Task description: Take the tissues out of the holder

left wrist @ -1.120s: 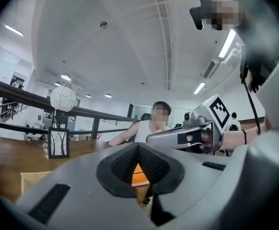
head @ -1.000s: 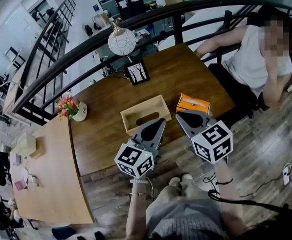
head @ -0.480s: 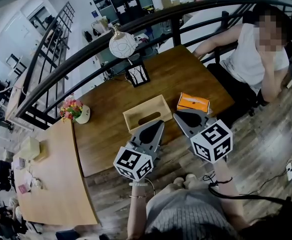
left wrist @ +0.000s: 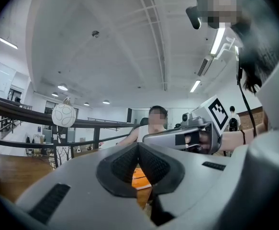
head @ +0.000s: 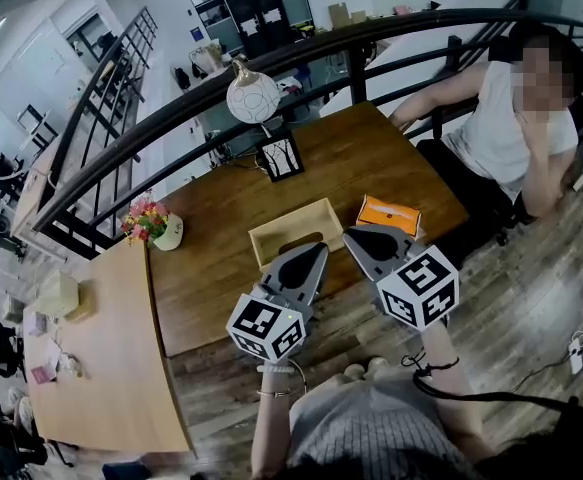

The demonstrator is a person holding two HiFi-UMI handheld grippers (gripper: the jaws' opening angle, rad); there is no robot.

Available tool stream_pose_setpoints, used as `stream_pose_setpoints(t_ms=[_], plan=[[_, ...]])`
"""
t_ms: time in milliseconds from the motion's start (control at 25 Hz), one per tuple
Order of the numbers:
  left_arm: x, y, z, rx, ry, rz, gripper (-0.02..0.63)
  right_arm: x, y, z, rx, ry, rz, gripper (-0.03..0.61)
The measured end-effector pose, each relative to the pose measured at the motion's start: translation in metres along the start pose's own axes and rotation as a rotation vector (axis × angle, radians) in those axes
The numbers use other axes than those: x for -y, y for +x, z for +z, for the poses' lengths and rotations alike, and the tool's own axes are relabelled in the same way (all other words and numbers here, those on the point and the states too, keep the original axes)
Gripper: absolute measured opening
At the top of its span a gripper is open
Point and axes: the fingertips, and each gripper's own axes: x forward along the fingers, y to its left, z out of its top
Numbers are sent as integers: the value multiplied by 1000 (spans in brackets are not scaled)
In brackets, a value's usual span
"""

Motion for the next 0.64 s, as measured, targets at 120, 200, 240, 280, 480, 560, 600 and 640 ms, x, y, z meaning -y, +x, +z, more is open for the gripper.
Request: stream_pose_setpoints(t_ms=[120, 200, 240, 280, 480, 560, 600, 640], plan=[[-2, -1, 1, 3, 4, 5, 8, -1, 1, -1, -3, -5, 16, 12], [-4, -1, 2, 2, 9, 8, 8, -2, 2, -1, -6, -10, 22, 12], [-4, -1, 2, 1, 11, 9, 8, -2, 3, -2, -9, -12, 24, 12], [-4, 0, 2, 0, 12, 8, 8, -1, 3, -3, -15, -16, 25, 12], [-1, 4, 0, -10, 14, 7, 8, 1, 1, -10, -32, -15, 31, 12], [1, 5, -1, -14, 13, 2, 8, 2, 0, -11, -31, -14, 31, 12], [3, 6, -1, -15, 12, -1, 8, 2, 0, -10, -31, -14, 30, 12], [4, 6, -2, -17, 12, -4, 8, 2, -1, -10, -29, -14, 30, 12]])
